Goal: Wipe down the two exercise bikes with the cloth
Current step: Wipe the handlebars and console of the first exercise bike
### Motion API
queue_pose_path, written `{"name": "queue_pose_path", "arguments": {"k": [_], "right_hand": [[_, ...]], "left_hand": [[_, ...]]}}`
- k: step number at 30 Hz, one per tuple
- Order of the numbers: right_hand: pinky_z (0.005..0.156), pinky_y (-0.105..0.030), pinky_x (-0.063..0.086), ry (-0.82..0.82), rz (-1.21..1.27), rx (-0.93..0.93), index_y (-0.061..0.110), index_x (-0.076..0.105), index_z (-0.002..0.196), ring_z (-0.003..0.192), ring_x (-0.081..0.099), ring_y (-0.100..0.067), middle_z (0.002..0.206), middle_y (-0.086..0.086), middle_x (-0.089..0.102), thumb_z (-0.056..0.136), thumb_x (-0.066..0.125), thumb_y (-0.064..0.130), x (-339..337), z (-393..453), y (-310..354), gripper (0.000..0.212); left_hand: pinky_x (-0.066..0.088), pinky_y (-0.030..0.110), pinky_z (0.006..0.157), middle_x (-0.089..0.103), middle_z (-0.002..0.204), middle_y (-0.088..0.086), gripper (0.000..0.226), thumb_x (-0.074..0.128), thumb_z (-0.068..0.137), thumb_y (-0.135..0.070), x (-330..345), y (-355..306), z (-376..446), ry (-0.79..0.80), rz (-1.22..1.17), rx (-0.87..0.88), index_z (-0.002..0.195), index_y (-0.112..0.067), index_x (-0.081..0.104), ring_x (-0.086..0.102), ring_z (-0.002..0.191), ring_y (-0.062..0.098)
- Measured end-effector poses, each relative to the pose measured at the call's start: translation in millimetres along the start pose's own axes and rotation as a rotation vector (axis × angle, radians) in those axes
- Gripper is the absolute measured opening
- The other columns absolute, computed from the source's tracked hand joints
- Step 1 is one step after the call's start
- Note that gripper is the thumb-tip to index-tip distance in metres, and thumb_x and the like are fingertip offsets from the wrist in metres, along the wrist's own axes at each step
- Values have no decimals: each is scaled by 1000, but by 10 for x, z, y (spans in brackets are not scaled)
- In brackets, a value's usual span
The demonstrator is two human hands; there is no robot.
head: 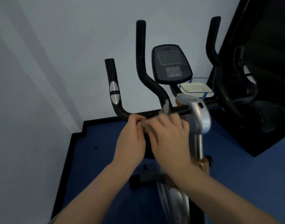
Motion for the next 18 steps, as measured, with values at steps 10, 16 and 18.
{"name": "queue_pose_path", "arguments": {"k": [10,16,18], "right_hand": [[91,-40,48,112,580,311,28,68,105,103,58,-12,101,10,67,88,67,26,24,477,-516,17],[87,-18,30,373,89,-123,35,73,102,93,60,-10,94,12,71,81,74,32,158,835,-400,22],[80,-22,38,450,105,-179,36,73,105,93,62,-11,95,10,72,83,72,34,288,909,-264,22]], "left_hand": [[44,8,78,65,100,-19,21,50,99,-20,-396,153,185,87,-84,92,106,-36,63,61,95,-1],[39,13,90,60,105,-17,26,61,92,-10,-681,149,488,-101,102,194,109,-30,65,53,103,3],[31,5,90,60,105,-14,22,64,91,-15,-604,135,535,-106,203,189,109,-27,68,45,104,4]]}}
Point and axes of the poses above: each hand's wrist, its own z-axis towards the middle knuckle, its own x-axis out of the palm, y = z × x, the point moved 7 cm from there along z, towards the middle knuckle
